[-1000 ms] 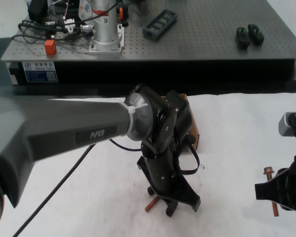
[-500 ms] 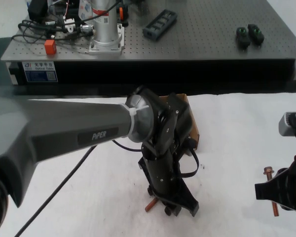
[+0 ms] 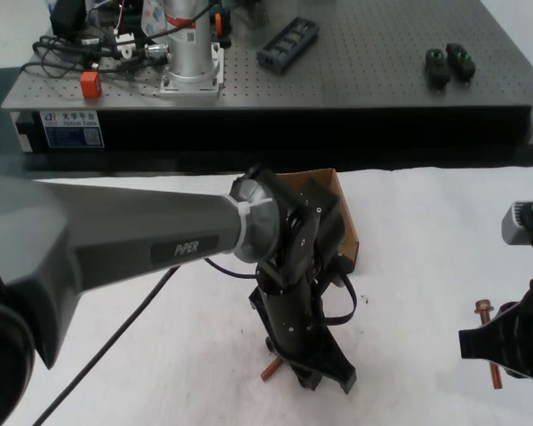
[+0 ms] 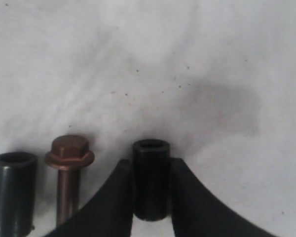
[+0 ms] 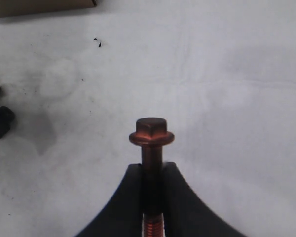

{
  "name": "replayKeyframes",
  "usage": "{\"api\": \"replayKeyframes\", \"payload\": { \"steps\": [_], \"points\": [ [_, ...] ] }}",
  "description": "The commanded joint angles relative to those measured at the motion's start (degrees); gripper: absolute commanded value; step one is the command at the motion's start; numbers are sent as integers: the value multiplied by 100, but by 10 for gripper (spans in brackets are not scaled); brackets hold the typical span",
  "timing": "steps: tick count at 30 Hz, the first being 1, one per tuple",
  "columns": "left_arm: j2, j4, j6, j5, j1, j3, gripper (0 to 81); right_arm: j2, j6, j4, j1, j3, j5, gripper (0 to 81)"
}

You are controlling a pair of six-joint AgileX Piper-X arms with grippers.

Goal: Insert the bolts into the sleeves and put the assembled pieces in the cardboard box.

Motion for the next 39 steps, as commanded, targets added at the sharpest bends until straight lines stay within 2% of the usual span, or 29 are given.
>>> {"api": "replayKeyframes", "payload": {
  "steps": [1, 7, 11, 14, 16, 19, 21, 23, 27, 33, 39],
  "points": [
    [-2, -58, 116, -25, -20, -45, 0, -49, -49, -201, -32, -24, -209, 34],
    [-857, -369, -297, -15, 103, 147, 7, -273, 125, -1007, -32, -1, -1396, 34],
    [-2156, -1782, -941, 70, 211, 1270, 7, -559, 797, -2213, -20, 175, -2247, 34],
    [-3129, -3083, -1264, 487, 235, 2283, 7, -589, 1437, -3149, -15, 368, -3082, 34],
    [-3733, -3883, -1602, 699, 235, 2855, 7, -574, 1784, -3566, -15, 477, -3307, 34],
    [-4373, -4960, -2121, 1151, 235, 3609, 7, -575, 2160, -4305, 40, 561, -3377, 34],
    [-4670, -5365, -2147, 1623, 235, 3959, 7, -502, 2456, -5189, 152, 559, -3396, 34],
    [-4834, -5590, -2147, 1972, 198, 4170, 7, -384, 2904, -6145, 346, 559, -3457, 34],
    [-4911, -5864, -2147, 2676, 199, 4261, 7, -65, 3321, -6844, 840, 546, -3650, 34],
    [-4911, -6319, -2354, 2732, 199, 4261, 7, 234, 3237, -6840, 1324, 546, -3650, 34],
    [-4911, -6384, -2405, 2630, 199, 4261, 7, 231, 3068, -6779, 1335, 546, -3499, 34]
  ]
}}
